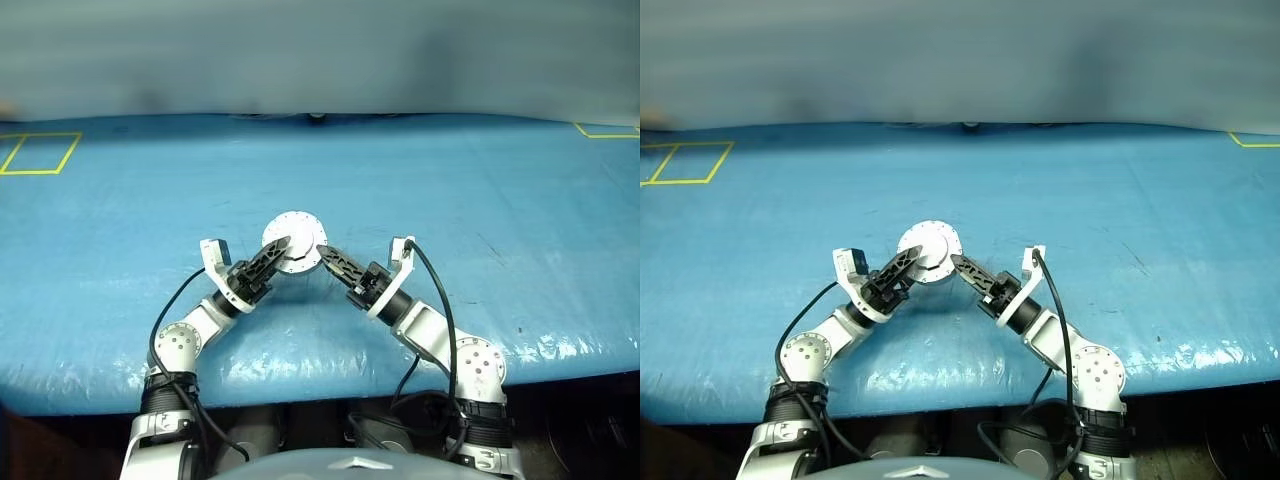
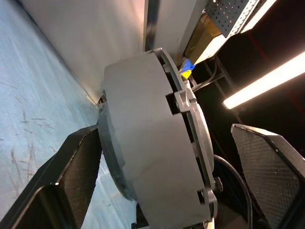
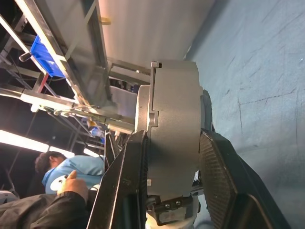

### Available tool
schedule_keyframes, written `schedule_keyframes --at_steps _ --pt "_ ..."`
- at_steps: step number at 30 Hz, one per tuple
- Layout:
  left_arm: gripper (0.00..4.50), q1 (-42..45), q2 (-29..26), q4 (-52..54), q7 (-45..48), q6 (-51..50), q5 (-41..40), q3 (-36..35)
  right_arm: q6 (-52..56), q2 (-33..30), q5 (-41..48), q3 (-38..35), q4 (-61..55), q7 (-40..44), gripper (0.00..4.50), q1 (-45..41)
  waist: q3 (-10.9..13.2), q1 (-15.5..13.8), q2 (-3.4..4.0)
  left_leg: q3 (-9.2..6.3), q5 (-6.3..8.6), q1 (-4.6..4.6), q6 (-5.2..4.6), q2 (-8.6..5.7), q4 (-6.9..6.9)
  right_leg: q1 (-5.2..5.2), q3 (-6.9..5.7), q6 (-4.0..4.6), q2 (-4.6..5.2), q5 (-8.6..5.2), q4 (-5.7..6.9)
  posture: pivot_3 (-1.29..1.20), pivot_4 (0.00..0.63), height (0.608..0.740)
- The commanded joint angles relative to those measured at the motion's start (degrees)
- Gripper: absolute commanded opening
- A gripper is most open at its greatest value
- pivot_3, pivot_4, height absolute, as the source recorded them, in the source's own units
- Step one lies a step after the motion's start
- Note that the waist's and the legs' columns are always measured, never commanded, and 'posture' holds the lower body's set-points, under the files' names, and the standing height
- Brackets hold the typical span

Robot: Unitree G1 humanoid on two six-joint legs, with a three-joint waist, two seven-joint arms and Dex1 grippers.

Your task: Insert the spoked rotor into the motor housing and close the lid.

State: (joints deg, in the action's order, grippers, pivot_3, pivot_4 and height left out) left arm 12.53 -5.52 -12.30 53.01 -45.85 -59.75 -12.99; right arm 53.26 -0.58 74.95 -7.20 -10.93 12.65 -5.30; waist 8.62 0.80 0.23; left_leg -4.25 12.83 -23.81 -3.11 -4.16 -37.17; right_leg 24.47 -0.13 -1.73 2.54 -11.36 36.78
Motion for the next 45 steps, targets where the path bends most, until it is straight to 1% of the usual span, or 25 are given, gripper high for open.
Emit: schedule_keyframes --at_steps 1,6,9,12,13,14,18,23,25,26,27,30,33,36,38,42,45 --pt "4.48 0.53 0.70 1.27 -0.43 -1.54 -1.18 -0.03 -0.45 0.03 1.80 0.86 -3.66 2.62 1.16 -1.14 0.00 -0.01 0.00 0.01 0.00 0.00 0.00 0.00 -0.01 0.00 0.00 0.00 0.00 0.00 0.00 0.00 0.150 0.740" --pt "4.48 -0.30 1.97 2.83 -1.49 -3.11 -1.37 0.61 -0.94 -0.33 1.51 1.69 -3.84 3.04 1.16 -1.07 0.00 -0.04 0.00 0.01 0.00 0.00 0.00 0.00 -0.02 -0.01 0.00 0.00 0.00 0.00 0.01 0.00 0.150 0.740" --pt "3.92 -0.59 2.87 3.28 -1.75 -3.98 -2.74 -0.28 -1.35 -0.26 1.36 1.87 -3.77 3.01 1.16 -0.98 0.00 -0.05 -0.01 0.01 0.00 0.00 0.00 0.00 -0.03 -0.01 0.00 0.00 0.00 0.00 0.01 0.00 0.150 0.740" --pt "2.92 -1.00 3.51 3.69 -2.38 -4.84 -3.99 -0.84 -1.77 -0.07 1.14 1.80 -3.49 2.91 1.16 -0.91 0.00 -0.06 -0.01 0.01 0.00 0.00 0.00 0.00 -0.03 0.00 0.00 0.00 0.00 0.00 0.01 0.00 0.150 0.740" --pt "2.70 -1.09 3.64 3.81 -2.58 -5.05 -4.24 -0.96 -1.87 -0.06 1.05 1.81 -3.40 2.93 1.16 -0.90 0.00 -0.05 -0.01 0.00 0.00 0.00 0.00 0.00 -0.03 -0.01 0.00 0.00 0.00 0.00 0.02 0.00 0.150 0.740" --pt "2.59 -1.17 3.81 3.94 -2.88 -5.13 -4.43 -1.13 -1.98 -0.02 0.86 1.79 -3.32 2.92 1.16 -0.88 0.00 -0.02 -0.01 0.01 0.00 0.00 0.00 0.00 -0.04 -0.01 0.00 0.00 0.00 0.00 0.02 0.00 0.150 0.740" --pt "2.56 -1.39 4.39 4.35 -4.66 -4.98 -4.99 -1.87 -2.25 0.21 0.31 1.65 -3.12 2.72 1.16 -0.85 0.00 -0.10 -0.02 0.01 0.00 0.00 0.00 0.00 -0.05 -0.01 0.00 -0.01 0.00 0.00 0.02 0.00 0.150 0.740" --pt "2.56 -1.61 4.97 5.00 -6.69 -3.25 -4.37 -2.33 -4.26 0.13 -3.08 1.91 -3.13 2.68 1.16 -0.91 0.00 -0.10 -0.02 0.01 0.00 -0.01 0.00 0.00 -0.06 -0.02 0.00 -0.01 0.00 0.00 0.01 0.00 0.150 0.740" --pt "2.56 -1.60 5.23 5.13 -7.12 -2.70 -4.28 -2.55 -4.79 0.21 -3.82 1.83 -2.84 2.94 1.88 -0.91 0.00 -0.11 -0.02 0.01 0.00 0.00 0.00 0.00 -0.06 -0.01 0.00 -0.01 0.00 0.00 0.02 0.00 0.150 0.740" --pt "2.56 -1.59 5.35 5.23 -7.29 -2.35 -4.16 -2.62 -5.14 0.29 -4.30 1.84 -2.88 2.86 2.10 -0.87 0.00 -0.07 -0.02 0.01 0.00 0.00 0.00 0.00 -0.06 -0.01 0.00 -0.01 0.00 0.00 0.02 0.00 0.150 0.740" --pt "2.56 -1.58 5.53 5.36 -7.41 -1.79 -4.03 -2.68 -5.71 0.56 -4.95 1.72 -2.76 2.20 2.49 -0.88 0.00 -0.05 -0.02 0.01 0.00 0.00 0.00 0.00 -0.06 -0.01 0.00 -0.01 0.00 0.00 0.02 0.00 0.150 0.740" --pt "2.56 -1.55 6.11 5.62 -8.06 -0.14 -3.78 -3.00 -7.50 1.20 -6.60 1.45 -2.32 1.09 3.42 -0.88 0.00 -0.11 -0.02 0.01 0.00 0.00 0.00 0.00 -0.06 -0.01 0.00 0.00 0.00 0.00 0.03 0.00 0.150 0.740" --pt "2.56 -1.07 7.00 5.34 -9.71 3.39 -2.49 -3.59 -9.82 1.95 -8.62 0.70 -1.63 -0.02 3.42 -1.03 0.00 -0.18 -0.02 0.01 0.00 0.00 0.01 0.00 -0.06 -0.01 0.01 -0.01 0.01 0.00 0.02 0.00 0.150 0.740" --pt "2.56 2.92 9.59 2.66 -16.70 13.24 2.31 -6.06 -14.61 2.20 -14.31 -0.90 0.36 -3.09 3.42 -1.68 0.02 -0.47 -0.06 0.01 -0.01 -0.02 0.02 0.00 -0.10 -0.02 0.01 -0.02 0.01 0.02 0.02 0.00 0.150 0.740" --pt "2.56 5.26 10.87 0.82 -19.93 17.78 4.65 -7.29 -15.48 2.26 -15.37 -1.08 0.21 -2.95 3.42 -1.54 0.05 -0.71 -0.12 0.01 -0.04 -0.02 0.06 0.00 -0.14 -0.03 0.00 -0.04 0.00 0.03 0.02 0.00 0.150 0.740" --pt "2.56 14.06 12.72 -8.11 -28.91 28.71 9.33 -11.31 -16.17 1.35 -18.08 0.11 -2.24 -2.17 3.42 -0.47 0.06 -1.03 -0.15 0.03 -0.05 -0.02 0.06 0.00 -0.15 -0.03 0.00 -0.11 -0.03 0.07 0.03 0.00 0.150 0.740" --pt "2.56 19.36 13.40 -14.46 -33.35 33.85 10.74 -13.81 -16.83 1.29 -19.19 0.17 -3.12 -2.12 3.42 0.10 0.10 -1.02 -0.21 0.04 -0.05 -0.05 0.05 -0.02 -0.15 -0.02 0.01 -0.14 -0.04 0.10 0.02 0.00 0.150 0.740"
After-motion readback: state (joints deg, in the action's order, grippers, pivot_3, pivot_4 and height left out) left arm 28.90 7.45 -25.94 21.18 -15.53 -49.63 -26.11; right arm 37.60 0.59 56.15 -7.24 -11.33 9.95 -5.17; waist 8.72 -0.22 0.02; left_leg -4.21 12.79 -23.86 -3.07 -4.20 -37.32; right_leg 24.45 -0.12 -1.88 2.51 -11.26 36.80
